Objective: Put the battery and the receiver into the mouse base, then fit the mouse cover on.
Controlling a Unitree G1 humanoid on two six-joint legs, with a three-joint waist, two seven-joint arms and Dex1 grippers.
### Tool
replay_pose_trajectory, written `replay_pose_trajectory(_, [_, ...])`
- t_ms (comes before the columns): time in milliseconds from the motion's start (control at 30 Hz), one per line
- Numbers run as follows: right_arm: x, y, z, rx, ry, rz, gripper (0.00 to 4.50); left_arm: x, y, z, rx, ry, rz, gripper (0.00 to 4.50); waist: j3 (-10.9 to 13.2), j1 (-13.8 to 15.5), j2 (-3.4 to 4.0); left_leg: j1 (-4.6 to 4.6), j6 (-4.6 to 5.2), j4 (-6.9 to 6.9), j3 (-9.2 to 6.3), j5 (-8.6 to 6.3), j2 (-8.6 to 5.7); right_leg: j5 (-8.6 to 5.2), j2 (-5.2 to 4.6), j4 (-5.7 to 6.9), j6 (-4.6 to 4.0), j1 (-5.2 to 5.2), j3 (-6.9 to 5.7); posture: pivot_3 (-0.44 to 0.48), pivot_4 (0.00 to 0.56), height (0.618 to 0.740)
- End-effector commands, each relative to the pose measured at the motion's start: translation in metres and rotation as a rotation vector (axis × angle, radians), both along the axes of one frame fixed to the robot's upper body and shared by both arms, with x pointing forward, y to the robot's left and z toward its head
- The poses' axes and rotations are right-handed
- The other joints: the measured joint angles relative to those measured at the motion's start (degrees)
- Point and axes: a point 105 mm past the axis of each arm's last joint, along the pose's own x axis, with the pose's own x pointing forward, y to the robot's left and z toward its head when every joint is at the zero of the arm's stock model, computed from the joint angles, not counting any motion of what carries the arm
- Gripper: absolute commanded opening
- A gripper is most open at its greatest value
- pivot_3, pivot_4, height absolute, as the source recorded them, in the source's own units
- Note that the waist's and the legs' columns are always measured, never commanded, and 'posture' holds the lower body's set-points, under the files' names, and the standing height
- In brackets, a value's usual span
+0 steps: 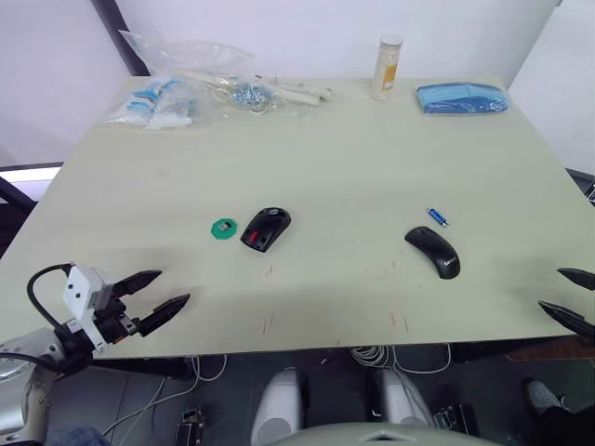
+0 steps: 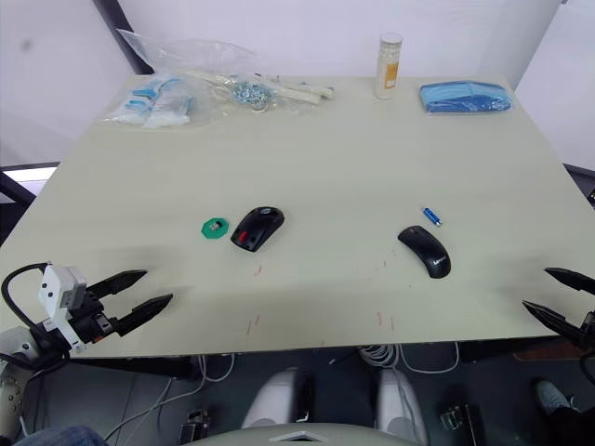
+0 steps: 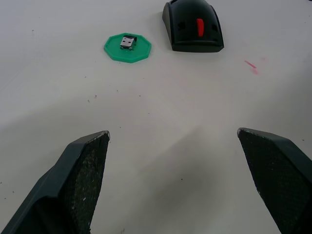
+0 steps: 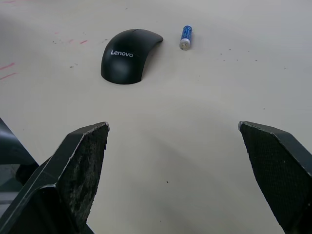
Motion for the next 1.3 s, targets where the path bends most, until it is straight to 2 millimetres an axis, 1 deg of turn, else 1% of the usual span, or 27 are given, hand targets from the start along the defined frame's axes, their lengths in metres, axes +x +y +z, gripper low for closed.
replay_pose_trajectory(33, [0.001, -0.004, 0.01, -0.005, -0.051, -0.006, 4.47, -0.001, 0.002, 0.004, 0.037, -0.034, -0.011, 4.5, 0.0, 0.0, 0.0, 0.0, 0.0, 0.0, 0.0, 0.0, 0.0, 0.0, 0.0, 0.0, 0.0, 0.0, 0.0, 0.0, 0.15, 0.74])
replay_pose_trajectory(133, [0.002, -0.001, 0.009, -0.003, -0.064, -0.004, 4.47, -0.003, 0.003, 0.0, 0.029, -0.021, -0.004, 4.5, 0.0, 0.0, 0.0, 0.01, 0.0, 0.01, 0.02, 0.0, -0.02, 0.0, 0.0, 0.0, 0.0, 0.0, 0.01, 0.0, 0.15, 0.74])
replay_pose_trajectory(467, [0.006, 0.008, 0.01, 0.004, -0.087, 0.015, 4.47, 0.0, 0.004, -0.002, 0.046, -0.046, -0.021, 4.5, 0.0, 0.0, 0.01, 0.01, 0.0, 0.02, 0.02, 0.0, -0.08, 0.04, 0.02, 0.02, -0.06, 0.01, 0.0, 0.0, 0.15, 0.74])
replay_pose_trajectory(567, [0.007, 0.014, 0.016, 0.039, -0.105, 0.056, 4.47, 0.001, 0.0, 0.001, 0.047, -0.071, -0.042, 4.5, 0.0, 0.0, 0.0, 0.01, 0.01, 0.02, 0.02, 0.01, -0.08, 0.1, 0.02, 0.02, -0.16, 0.01, 0.0, 0.0, 0.15, 0.74])
replay_pose_trajectory(667, [0.007, 0.022, 0.026, 0.067, -0.162, 0.107, 4.47, 0.003, -0.011, 0.007, 0.013, -0.097, -0.07, 4.5, 0.0, 0.0, -0.01, 0.01, 0.01, 0.02, 0.01, 0.01, -0.09, 0.11, 0.02, 0.03, -0.17, 0.01, 0.0, 0.0, 0.15, 0.74])
replay_pose_trajectory(833, [0.004, 0.036, 0.033, 0.12, -0.171, 0.201, 4.47, 0.009, -0.03, 0.013, -0.02, -0.116, -0.115, 4.5, 0.0, 0.4, -0.01, 0.01, 0.01, 0.06, 0.01, 0.01, -0.09, 0.11, 0.03, 0.06, -0.17, 0.03, 0.0, 0.0, 0.15, 0.74])
replay_pose_trajectory(900, [0.004, 0.042, 0.037, 0.143, -0.166, 0.239, 4.47, 0.015, -0.04, 0.017, -0.028, -0.128, -0.125, 4.5, 0.0, 0.7, -0.01, 0.01, 0.01, 0.08, 0.0, 0.01, -0.1, 0.11, 0.04, 0.07, -0.17, 0.03, 0.0, 0.0, 0.15, 0.74])
replay_pose_trajectory(967, [0.004, 0.05, 0.041, 0.173, -0.163, 0.285, 4.47, 0.026, -0.052, 0.022, -0.052, -0.136, -0.115, 4.5, 0.0, 1.1, 0.0, 0.01, 0.01, 0.1, 0.01, 0.01, -0.12, 0.12, 0.05, 0.1, -0.17, 0.04, 0.0, 0.0, 0.15, 0.74])
replay_pose_trajectory(1067, [0.004, 0.059, 0.047, 0.2, -0.175, 0.328, 4.47, 0.032, -0.07, 0.031, -0.085, -0.149, -0.14, 4.5, 0.0, 1.2, -0.01, 0.01, 0.02, 0.14, 0.0, 0.02, -0.16, 0.12, 0.06, 0.13, -0.17, 0.08, -0.01, 0.0, 0.15, 0.74])
replay_pose_trajectory(1167, [0.005, 0.062, 0.05, 0.2, -0.203, 0.337, 4.47, 0.038, -0.083, 0.034, -0.095, -0.137, -0.133, 4.5, 0.0, 1.1, -0.02, 0.01, 0.03, 0.15, 0.01, 0.02, -0.18, 0.12, 0.08, 0.13, -0.17, 0.14, 0.0, 0.0, 0.15, 0.74])
replay_pose_trajectory(1300, [0.004, 0.062, 0.047, 0.188, -0.211, 0.328, 4.47, 0.051, -0.097, 0.037, -0.116, -0.128, -0.094, 4.5, 0.0, 1.1, -0.03, 0.04, 0.03, 0.14, 0.15, 0.03, -0.19, 0.12, 0.15, 0.14, -0.17, 0.2, -0.01, 0.0, 0.15, 0.74])
